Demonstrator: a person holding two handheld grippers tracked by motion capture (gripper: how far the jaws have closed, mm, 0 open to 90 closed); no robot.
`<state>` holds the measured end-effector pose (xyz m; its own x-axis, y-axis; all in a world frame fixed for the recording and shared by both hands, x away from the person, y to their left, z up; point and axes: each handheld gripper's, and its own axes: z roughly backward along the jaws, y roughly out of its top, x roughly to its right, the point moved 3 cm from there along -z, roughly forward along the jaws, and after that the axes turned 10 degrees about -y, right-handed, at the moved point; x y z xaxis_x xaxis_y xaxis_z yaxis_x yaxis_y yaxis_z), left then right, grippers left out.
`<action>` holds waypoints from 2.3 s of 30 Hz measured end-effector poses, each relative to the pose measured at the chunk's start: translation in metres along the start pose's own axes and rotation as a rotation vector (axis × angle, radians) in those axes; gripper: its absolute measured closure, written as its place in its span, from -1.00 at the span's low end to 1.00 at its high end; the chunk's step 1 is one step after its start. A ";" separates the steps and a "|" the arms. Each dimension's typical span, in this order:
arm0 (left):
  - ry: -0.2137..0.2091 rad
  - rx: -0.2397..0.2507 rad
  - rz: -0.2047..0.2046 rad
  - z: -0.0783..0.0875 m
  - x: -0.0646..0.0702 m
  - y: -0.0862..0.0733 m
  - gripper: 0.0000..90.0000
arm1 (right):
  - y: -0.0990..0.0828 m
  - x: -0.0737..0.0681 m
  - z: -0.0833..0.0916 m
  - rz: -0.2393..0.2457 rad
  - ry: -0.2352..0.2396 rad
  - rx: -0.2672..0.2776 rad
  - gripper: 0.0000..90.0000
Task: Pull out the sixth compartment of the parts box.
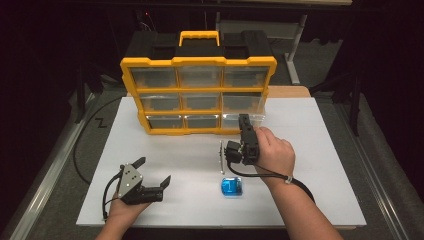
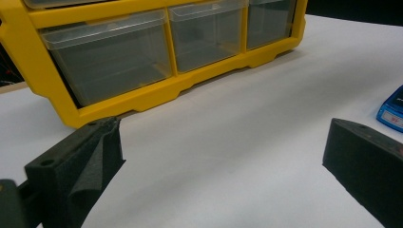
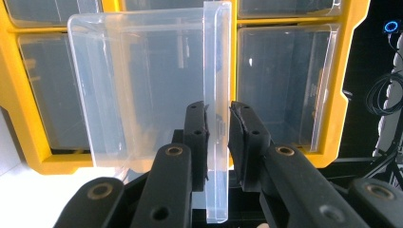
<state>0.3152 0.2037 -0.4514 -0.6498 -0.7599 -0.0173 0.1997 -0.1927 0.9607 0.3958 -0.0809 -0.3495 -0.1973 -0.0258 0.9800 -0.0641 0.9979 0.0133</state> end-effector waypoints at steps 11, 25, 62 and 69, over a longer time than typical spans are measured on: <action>-0.001 0.002 0.001 0.000 0.000 0.000 -0.99 | 0.000 0.000 -0.001 -0.020 0.016 -0.016 0.71; 0.002 0.002 0.003 0.001 0.000 0.000 -0.99 | -0.013 -0.003 0.015 -0.007 0.093 -0.019 0.26; 0.008 -0.008 0.007 0.001 -0.003 -0.002 -0.99 | -0.090 -0.098 0.064 0.059 0.309 -0.105 -0.11; 0.008 -0.010 0.009 0.000 -0.003 -0.002 -0.99 | -0.101 -0.095 0.064 0.033 0.315 -0.109 -0.23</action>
<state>0.3167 0.2059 -0.4535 -0.6420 -0.7666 -0.0114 0.2124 -0.1922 0.9581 0.3582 -0.1836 -0.4566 0.1159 0.0100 0.9932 0.0459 0.9988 -0.0154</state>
